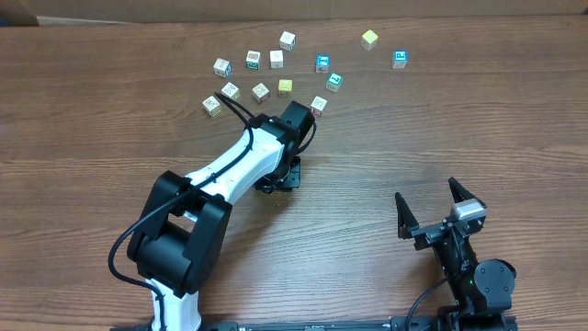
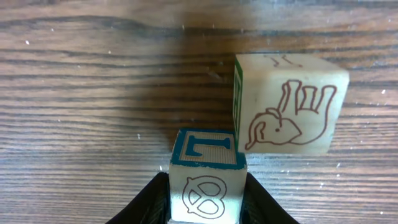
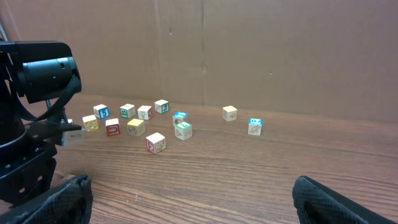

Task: Form a circle

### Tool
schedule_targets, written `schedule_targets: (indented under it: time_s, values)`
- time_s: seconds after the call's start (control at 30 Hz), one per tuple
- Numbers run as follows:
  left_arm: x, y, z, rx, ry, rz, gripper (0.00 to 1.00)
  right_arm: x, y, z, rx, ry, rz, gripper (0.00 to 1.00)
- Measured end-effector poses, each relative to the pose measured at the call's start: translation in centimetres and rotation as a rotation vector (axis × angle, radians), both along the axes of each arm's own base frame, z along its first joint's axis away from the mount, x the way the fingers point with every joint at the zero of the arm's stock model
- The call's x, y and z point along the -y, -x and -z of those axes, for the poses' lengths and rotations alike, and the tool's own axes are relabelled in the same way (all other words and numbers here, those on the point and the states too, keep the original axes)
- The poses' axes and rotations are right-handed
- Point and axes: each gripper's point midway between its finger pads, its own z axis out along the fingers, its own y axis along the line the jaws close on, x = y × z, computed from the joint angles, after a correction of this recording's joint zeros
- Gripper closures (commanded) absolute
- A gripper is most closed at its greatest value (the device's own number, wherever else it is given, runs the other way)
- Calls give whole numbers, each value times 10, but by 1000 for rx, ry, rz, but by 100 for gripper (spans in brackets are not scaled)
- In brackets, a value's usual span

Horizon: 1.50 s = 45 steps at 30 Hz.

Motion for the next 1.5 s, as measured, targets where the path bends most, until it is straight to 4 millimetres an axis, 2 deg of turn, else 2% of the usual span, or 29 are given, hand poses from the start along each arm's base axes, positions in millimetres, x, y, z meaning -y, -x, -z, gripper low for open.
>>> schedule_targets:
  time_s: [0.5, 0.73, 1.0, 1.13, 1.23, 1.5]
  values:
    - [-1, -1, 0, 3, -4, 0, 65, 0, 0, 0, 0, 0, 0, 0]
    - [-1, -1, 0, 4, -5, 4, 52, 0, 0, 0, 0, 1, 0, 0]
    - [-1, 0, 0, 2, -5, 4, 51, 0, 0, 0, 0, 0, 0, 0]
    - [-4, 6, -1, -25, -21, 12, 46, 0, 0, 0, 0, 0, 0, 0]
    - [-4, 5, -12, -34, -26, 15, 45, 0, 0, 0, 0, 0, 0, 0]
    - [15, -26, -70, 46, 20, 49, 45, 0, 0, 0, 0, 0, 0, 0]
